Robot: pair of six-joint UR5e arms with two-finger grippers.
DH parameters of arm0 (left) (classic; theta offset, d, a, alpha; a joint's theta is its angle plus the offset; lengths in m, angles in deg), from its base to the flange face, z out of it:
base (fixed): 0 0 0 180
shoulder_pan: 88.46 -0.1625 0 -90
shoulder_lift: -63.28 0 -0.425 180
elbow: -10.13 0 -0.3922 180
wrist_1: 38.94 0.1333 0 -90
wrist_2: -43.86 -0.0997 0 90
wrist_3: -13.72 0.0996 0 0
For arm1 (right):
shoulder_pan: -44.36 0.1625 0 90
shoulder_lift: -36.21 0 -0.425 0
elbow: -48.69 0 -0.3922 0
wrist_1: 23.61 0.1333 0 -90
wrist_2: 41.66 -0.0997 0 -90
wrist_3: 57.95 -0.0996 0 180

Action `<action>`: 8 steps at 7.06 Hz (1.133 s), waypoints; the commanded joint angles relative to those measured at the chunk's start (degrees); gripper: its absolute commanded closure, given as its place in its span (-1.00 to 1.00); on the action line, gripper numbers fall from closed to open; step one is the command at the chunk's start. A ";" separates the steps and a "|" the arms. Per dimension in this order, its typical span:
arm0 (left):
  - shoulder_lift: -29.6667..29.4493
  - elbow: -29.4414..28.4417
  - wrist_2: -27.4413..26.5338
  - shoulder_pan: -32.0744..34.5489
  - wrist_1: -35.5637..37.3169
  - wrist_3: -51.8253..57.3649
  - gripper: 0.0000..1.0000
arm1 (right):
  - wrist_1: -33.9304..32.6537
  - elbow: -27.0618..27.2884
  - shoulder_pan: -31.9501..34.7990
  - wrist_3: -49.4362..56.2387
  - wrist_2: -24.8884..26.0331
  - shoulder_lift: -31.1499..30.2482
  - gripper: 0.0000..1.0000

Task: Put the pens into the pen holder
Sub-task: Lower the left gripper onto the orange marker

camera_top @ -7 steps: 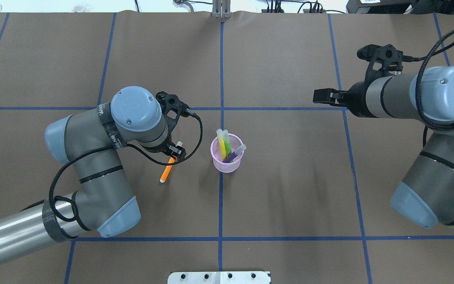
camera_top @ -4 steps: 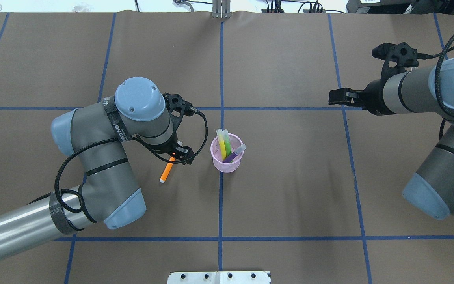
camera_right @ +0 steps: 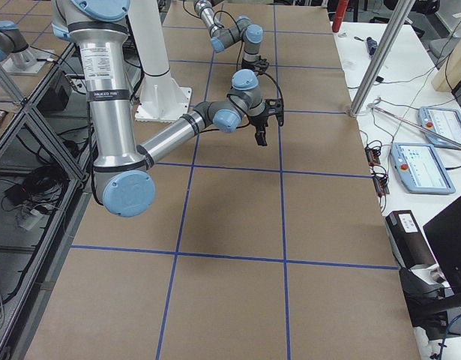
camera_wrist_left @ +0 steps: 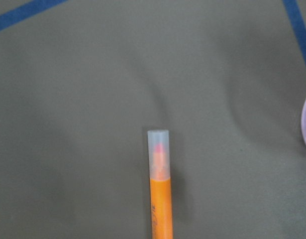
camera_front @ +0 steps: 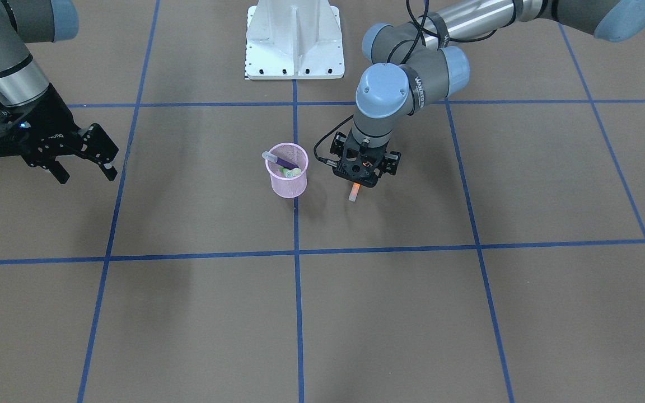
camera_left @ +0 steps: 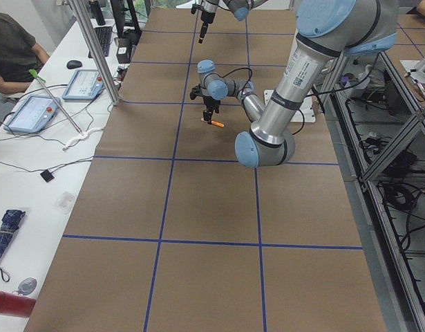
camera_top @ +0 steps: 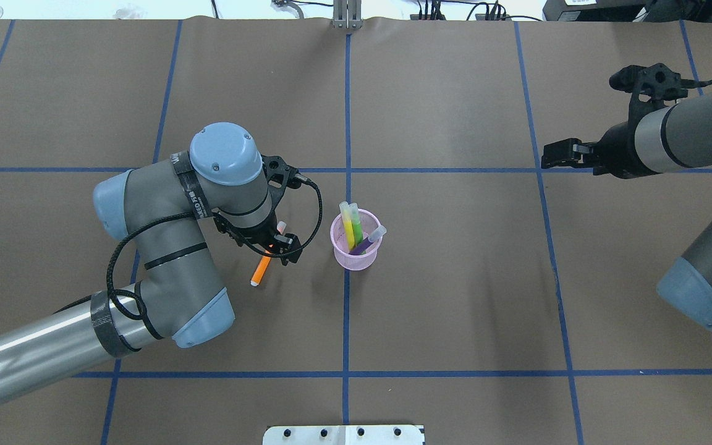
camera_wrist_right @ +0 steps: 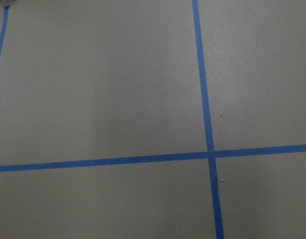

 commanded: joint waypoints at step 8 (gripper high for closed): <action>-4.13 -6.28 0.43 1.29 -0.17 3.83 0.22 | 0.02 -0.42 -0.16 0.14 0.50 -0.01 -1.00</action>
